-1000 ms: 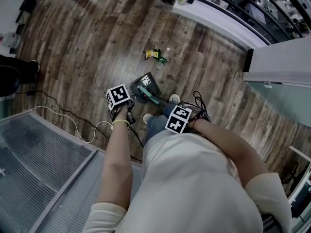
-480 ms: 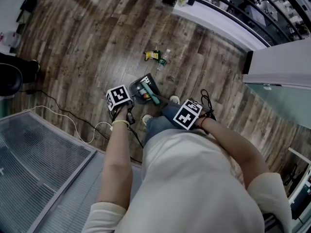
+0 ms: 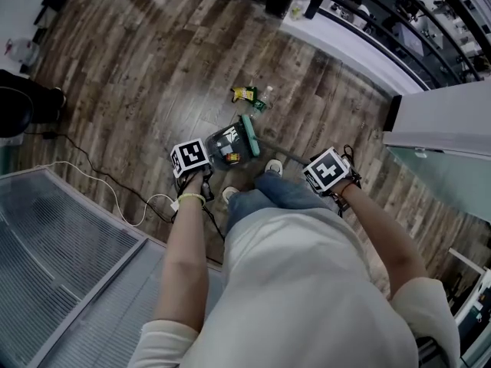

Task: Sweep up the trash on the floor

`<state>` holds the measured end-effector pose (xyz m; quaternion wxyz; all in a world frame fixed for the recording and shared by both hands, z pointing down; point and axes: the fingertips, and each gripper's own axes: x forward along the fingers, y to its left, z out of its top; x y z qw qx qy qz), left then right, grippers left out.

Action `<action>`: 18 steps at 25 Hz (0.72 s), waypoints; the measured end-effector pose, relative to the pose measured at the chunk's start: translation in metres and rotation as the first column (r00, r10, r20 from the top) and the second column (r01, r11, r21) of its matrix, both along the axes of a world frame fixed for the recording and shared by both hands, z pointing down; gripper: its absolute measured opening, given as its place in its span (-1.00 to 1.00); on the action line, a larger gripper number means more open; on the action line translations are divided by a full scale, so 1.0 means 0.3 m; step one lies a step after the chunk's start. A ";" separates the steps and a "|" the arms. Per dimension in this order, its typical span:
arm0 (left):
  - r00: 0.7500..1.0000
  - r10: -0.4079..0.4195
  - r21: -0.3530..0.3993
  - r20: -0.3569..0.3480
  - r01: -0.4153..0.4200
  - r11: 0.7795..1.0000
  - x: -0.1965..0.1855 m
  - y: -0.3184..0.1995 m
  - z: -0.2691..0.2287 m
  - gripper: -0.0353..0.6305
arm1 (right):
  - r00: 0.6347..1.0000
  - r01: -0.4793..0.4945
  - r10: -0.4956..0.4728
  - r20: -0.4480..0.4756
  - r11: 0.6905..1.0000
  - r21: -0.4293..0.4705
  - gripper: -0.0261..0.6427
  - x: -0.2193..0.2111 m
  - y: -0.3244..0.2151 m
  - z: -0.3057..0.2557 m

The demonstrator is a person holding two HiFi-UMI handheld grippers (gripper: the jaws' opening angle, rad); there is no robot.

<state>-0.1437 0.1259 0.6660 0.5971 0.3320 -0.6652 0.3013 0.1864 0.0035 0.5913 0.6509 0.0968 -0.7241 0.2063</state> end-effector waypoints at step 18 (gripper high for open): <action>1.000 -0.003 -0.010 0.005 0.003 1.000 0.001 -0.026 -0.001 -0.60 | 0.989 -0.139 0.143 -0.022 0.981 0.132 -0.62 0.027 -0.478 -0.001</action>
